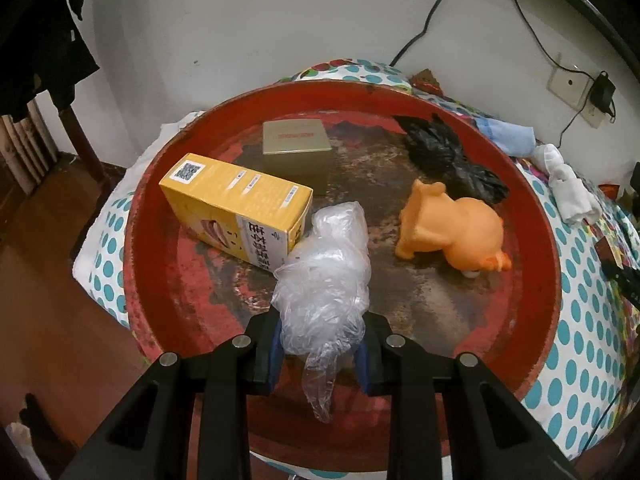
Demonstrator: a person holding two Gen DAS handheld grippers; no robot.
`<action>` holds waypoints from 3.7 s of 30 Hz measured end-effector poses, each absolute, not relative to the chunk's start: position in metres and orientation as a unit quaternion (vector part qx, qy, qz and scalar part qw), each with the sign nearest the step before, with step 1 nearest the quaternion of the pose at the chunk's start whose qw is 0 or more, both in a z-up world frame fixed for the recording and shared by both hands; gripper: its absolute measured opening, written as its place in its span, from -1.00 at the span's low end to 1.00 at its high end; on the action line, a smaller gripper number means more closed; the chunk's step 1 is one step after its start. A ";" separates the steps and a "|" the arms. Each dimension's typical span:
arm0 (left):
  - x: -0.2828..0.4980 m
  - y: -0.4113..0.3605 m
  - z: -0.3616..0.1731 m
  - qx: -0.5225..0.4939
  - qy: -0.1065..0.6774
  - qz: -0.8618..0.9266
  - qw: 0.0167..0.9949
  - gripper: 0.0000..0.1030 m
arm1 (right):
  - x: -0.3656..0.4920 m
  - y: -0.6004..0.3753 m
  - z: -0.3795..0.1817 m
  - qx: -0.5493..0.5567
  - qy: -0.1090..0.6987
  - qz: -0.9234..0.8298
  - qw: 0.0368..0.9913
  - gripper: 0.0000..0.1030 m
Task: Organize objects
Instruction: 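Carry the clear plastic bag with the left gripper over the red tray, then lower the clear bag onto the tray and open the left gripper, then carry the cream box in the right gripper over the tray and lower it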
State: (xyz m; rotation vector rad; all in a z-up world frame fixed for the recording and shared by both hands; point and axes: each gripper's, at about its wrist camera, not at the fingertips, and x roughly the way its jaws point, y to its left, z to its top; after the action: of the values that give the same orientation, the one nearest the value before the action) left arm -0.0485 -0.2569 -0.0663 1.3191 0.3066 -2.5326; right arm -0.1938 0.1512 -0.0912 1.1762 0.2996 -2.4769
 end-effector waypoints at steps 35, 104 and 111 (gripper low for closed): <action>-0.041 -0.254 -0.050 0.425 0.103 -0.891 0.122 0.48 | -0.183 0.141 -0.090 0.429 0.081 -0.893 0.112 -0.42; -0.016 -0.327 -0.036 0.397 0.130 -0.890 0.183 0.85 | -0.066 -0.192 -0.072 0.432 0.181 -0.804 0.366 -0.43; -0.016 -0.329 -0.036 0.396 0.129 -0.890 0.186 0.85 | -0.062 -0.195 -0.072 0.426 0.191 -0.801 0.375 -0.41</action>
State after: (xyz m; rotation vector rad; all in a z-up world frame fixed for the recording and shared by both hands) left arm -0.0156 -0.3287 -0.0362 1.1159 0.3643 -2.5055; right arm -0.0620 -0.1954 -0.0722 1.0917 0.4889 -2.0503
